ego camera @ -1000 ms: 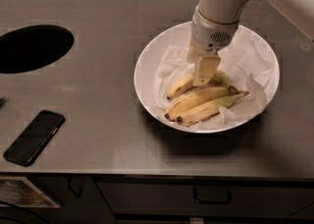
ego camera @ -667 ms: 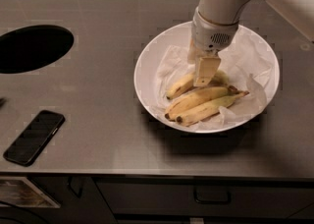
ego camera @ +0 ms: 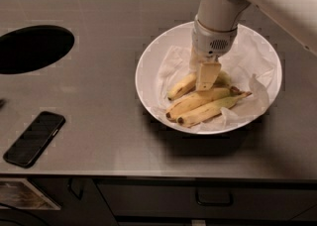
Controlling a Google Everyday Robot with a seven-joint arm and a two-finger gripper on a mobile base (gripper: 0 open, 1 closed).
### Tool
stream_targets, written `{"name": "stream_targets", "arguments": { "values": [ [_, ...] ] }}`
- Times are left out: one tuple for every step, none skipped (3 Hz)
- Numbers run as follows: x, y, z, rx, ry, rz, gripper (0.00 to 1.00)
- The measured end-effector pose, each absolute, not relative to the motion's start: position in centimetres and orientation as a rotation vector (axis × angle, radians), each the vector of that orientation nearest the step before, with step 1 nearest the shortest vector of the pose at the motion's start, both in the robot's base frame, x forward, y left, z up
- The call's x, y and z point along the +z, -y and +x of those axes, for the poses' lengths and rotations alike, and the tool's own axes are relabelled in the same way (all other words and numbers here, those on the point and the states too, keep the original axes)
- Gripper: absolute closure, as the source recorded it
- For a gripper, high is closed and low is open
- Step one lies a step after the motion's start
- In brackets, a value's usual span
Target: Pick banana from white bowl
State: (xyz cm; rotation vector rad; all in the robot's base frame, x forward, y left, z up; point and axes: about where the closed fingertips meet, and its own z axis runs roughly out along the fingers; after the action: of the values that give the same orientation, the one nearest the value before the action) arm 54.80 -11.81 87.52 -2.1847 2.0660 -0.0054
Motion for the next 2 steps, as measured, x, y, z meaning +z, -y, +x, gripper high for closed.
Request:
{"name": "stream_targets", "arguments": {
  "values": [
    [87.56,11.54,54.83,-0.003,-2.063,-2.184,0.46],
    [88.2,10.56,54.77,-0.011,-2.029,-2.181,0.48]
  ]
}}
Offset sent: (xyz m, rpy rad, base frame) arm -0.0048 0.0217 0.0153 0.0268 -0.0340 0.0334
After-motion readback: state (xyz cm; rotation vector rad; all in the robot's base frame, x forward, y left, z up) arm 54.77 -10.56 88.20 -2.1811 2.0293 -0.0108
